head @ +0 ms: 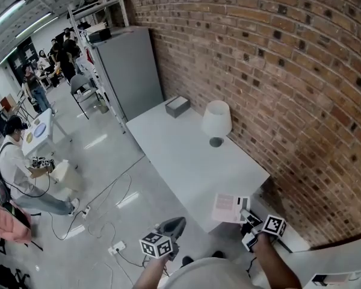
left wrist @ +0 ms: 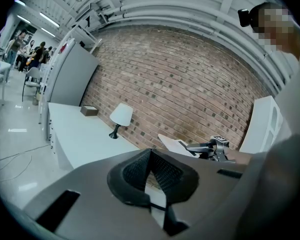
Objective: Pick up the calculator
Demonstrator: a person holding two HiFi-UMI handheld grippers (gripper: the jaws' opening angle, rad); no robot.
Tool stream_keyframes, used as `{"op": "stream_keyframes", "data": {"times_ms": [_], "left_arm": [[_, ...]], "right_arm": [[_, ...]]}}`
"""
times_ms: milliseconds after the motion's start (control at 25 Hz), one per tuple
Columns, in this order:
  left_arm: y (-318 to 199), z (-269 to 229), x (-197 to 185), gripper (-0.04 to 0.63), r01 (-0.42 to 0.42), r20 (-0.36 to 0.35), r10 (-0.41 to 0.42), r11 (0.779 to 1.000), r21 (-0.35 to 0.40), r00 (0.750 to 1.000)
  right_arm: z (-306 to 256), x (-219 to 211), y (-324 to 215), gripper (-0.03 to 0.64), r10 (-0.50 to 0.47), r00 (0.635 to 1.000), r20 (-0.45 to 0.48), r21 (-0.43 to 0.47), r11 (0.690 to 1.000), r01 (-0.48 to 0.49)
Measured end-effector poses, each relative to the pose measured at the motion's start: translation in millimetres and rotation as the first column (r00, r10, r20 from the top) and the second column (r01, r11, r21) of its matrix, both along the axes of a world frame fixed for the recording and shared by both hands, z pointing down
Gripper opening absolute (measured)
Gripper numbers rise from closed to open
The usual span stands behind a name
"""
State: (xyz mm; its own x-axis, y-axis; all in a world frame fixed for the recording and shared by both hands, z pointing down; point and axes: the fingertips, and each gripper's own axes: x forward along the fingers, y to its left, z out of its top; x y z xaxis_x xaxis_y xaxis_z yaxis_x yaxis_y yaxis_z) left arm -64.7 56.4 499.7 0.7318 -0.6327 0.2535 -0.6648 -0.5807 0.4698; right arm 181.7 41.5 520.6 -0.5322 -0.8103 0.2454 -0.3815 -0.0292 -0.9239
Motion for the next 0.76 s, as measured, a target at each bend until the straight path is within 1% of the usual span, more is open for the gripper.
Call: {"op": "stream_keyframes", "data": {"times_ms": [440,760], "left_arm": [[-4.6,-3.5,-12.6,0.012,0.004,-0.009,-0.004,1.0,0.002,1.0],[-8.6,-0.3,-11.7,0.013,0.011,-0.009,-0.011,1.0,0.004,1.0]], "right_arm": [[-5.7,-15.6,-4.2,0.069,0.003,1.0,0.014,-0.002,1.0,-0.003],[-4.1,-13.7,-8.8,0.069,0.0,1.0,0.011,0.002,1.0,0.0]]}}
